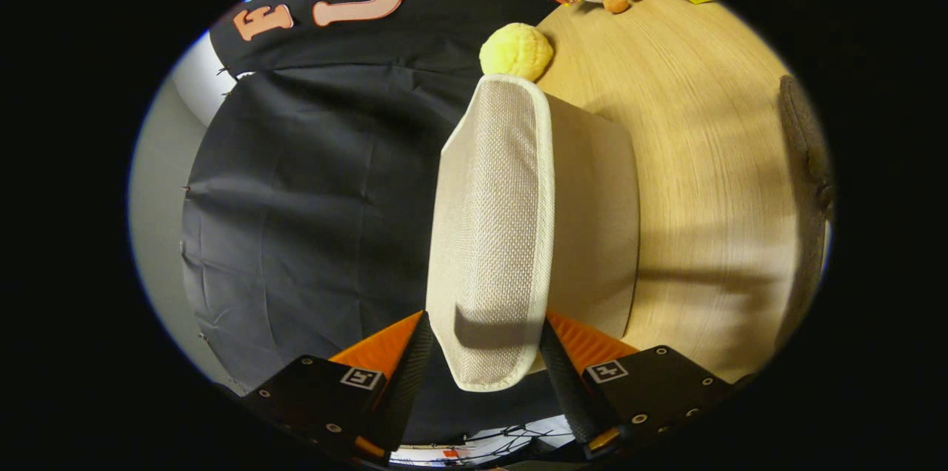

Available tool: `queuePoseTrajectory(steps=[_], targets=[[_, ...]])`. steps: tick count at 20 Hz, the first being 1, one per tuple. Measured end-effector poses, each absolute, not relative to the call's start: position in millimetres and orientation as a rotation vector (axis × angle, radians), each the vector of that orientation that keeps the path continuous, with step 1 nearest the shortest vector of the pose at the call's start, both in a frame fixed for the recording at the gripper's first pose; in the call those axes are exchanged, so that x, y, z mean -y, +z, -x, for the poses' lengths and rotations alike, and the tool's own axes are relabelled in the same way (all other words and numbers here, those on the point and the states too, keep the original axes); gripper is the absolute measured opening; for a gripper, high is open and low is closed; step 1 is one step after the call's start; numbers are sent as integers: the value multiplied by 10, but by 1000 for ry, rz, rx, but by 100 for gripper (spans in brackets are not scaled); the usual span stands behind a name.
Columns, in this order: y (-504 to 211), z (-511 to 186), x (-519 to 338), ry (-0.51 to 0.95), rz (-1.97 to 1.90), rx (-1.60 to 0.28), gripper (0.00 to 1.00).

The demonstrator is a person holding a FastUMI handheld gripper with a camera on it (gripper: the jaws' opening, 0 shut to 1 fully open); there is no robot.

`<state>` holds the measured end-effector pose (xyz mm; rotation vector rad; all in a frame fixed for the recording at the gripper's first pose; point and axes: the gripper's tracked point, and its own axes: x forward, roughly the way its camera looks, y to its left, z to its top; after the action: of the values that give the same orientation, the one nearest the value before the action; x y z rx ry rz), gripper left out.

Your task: Open the storage box then place both shoes into the box .Put the left shoe in first, then the right shoe, with the right side of both shoes facing outward in a uniform manner.

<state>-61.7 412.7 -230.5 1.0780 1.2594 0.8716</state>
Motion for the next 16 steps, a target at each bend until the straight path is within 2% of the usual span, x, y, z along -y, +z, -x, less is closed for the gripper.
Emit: queuePoseTrajectory(steps=[5, 10, 13, 14, 16], targets=[[-1672, 556, -4226, 987, -1147, -1169, 67], [-1307, 511, -4549, 1024, -1115, -1119, 36], [-1040, 438, -4792, 1008, -1156, -1088, 22], [-978, 414, -4854, 999, -1146, -1087, 18], [-886, 372, -4994, 1001, -1108, -1079, 18]])
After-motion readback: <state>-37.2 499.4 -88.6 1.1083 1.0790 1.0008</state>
